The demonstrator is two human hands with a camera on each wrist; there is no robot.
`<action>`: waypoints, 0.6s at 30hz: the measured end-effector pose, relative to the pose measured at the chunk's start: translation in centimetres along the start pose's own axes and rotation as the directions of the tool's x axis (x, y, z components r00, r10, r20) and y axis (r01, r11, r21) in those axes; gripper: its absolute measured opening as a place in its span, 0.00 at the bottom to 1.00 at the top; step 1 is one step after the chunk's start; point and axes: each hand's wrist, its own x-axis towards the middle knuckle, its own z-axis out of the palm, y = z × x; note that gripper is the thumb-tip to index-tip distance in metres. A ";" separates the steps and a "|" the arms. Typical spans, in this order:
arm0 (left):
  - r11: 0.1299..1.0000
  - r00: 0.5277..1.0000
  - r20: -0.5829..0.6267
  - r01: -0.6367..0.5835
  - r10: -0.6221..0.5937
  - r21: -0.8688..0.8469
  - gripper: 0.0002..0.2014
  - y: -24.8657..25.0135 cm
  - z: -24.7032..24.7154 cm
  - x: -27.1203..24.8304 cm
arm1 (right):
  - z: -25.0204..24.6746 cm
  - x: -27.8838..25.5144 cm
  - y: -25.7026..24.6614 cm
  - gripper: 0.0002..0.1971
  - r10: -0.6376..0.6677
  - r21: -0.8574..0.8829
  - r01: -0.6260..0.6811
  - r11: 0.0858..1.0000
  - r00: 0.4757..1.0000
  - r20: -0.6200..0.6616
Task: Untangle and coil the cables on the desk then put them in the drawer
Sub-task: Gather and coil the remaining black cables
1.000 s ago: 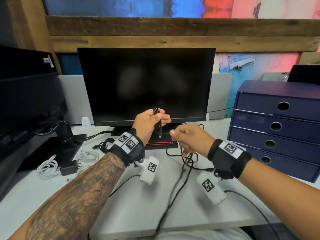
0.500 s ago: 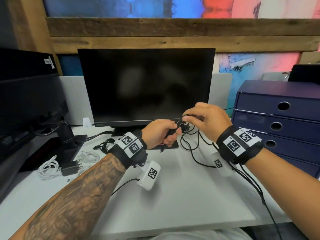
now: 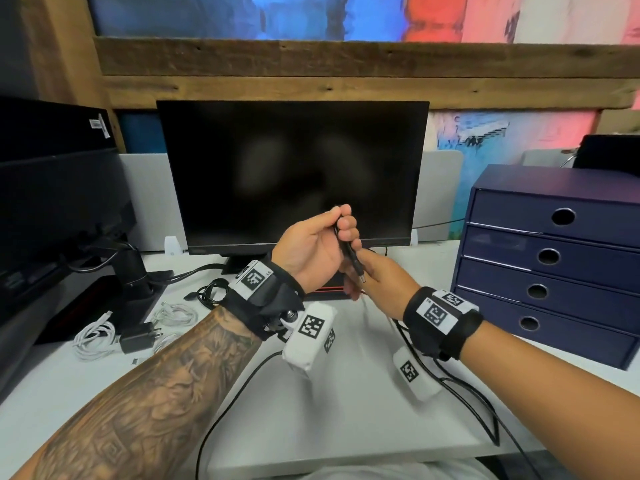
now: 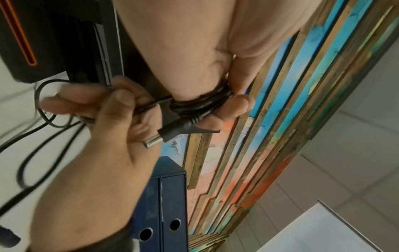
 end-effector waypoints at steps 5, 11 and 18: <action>0.983 0.979 -0.134 -0.165 0.153 -0.081 0.10 1.7 -0.4 0.6 | 1.7 -1.0 1.0 0.08 0.019 -0.127 0.003 0.992 0.985 0.171; 0.941 0.887 -0.317 -0.326 0.336 0.087 0.10 1.2 -2.6 1.3 | 1.8 -1.3 -0.7 0.10 0.056 -0.291 0.029 0.956 0.958 0.280; 0.859 0.812 -0.357 -0.308 0.462 0.410 0.10 0.3 -5.2 2.3 | 0.3 -1.8 -0.9 0.09 0.042 -0.448 0.107 0.888 0.949 0.311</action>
